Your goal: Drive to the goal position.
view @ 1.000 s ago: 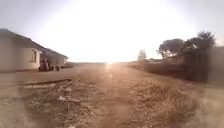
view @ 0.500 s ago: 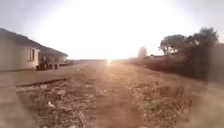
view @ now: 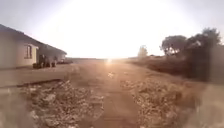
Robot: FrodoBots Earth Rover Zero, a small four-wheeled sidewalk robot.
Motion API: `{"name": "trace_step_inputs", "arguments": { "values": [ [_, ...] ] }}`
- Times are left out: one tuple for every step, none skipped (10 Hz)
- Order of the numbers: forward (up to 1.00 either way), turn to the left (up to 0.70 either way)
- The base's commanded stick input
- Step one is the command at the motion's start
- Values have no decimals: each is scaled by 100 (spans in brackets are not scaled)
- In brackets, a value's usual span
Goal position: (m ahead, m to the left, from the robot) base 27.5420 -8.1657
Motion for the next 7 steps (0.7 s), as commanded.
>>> {"name": "trace_step_inputs", "arguments": {
  "values": [
    [70, 0],
    [70, 0],
    [70, 0],
    [70, 0],
    [70, 0],
    [70, 0],
    [70, 0]
  ]
}}
